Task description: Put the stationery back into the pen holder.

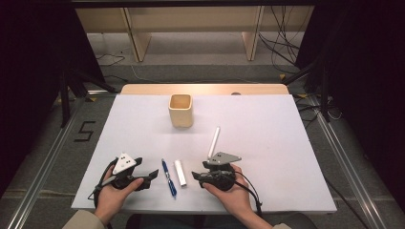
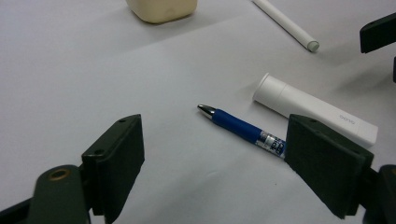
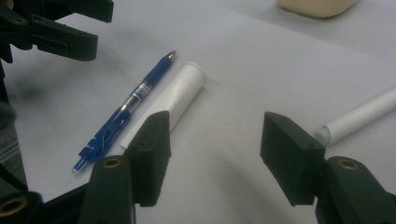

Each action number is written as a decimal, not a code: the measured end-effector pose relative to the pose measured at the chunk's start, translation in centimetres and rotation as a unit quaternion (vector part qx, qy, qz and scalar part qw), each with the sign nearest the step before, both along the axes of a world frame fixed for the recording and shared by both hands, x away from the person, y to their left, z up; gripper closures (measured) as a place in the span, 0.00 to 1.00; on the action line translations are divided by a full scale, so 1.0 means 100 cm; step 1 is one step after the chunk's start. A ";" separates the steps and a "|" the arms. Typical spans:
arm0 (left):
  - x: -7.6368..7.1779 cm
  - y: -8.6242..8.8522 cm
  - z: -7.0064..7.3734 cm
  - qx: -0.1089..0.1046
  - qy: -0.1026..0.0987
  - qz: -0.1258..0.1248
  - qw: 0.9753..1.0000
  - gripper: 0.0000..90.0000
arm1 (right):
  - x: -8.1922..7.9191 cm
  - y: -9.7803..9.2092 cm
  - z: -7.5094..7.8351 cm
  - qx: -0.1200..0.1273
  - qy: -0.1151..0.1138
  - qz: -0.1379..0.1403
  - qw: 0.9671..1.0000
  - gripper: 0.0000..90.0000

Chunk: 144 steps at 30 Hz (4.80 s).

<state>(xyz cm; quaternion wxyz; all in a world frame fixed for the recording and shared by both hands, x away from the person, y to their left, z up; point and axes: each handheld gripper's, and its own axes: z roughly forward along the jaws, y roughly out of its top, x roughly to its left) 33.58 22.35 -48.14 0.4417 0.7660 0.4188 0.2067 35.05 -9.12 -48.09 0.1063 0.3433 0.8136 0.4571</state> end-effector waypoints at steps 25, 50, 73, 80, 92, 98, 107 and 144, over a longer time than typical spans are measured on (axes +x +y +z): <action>0.001 0.002 0.000 0.002 -0.003 0.011 1.000 0.22 | -0.005 0.062 0.008 -0.009 0.007 0.011 1.000 0.59; 0.001 0.004 0.001 0.004 -0.007 0.016 1.000 0.22 | -0.005 0.121 -0.006 -0.089 0.051 -0.015 0.995 0.70; 0.001 0.005 0.001 0.002 -0.007 0.017 1.000 0.22 | -0.004 0.138 -0.006 -0.143 0.060 -0.052 0.987 0.79; 0.002 0.005 0.001 0.004 -0.007 0.017 1.000 0.22 | -0.004 0.139 -0.007 -0.139 0.056 -0.059 0.987 0.79; 0.002 0.005 0.001 0.004 -0.007 0.017 1.000 0.22 | -0.004 0.142 -0.008 -0.140 0.052 -0.079 0.986 0.83; 0.002 0.006 0.001 0.005 -0.007 0.018 1.000 0.22 | -0.004 0.143 -0.008 -0.137 0.055 -0.088 0.985 0.84; 0.002 0.006 0.001 0.005 -0.007 0.017 1.000 0.22 | -0.004 0.143 -0.008 -0.136 0.059 -0.094 0.984 0.86; 0.002 0.004 0.004 -0.039 -0.018 0.022 0.999 0.25 | 0.030 0.063 0.044 0.012 -0.015 0.004 1.000 0.89</action>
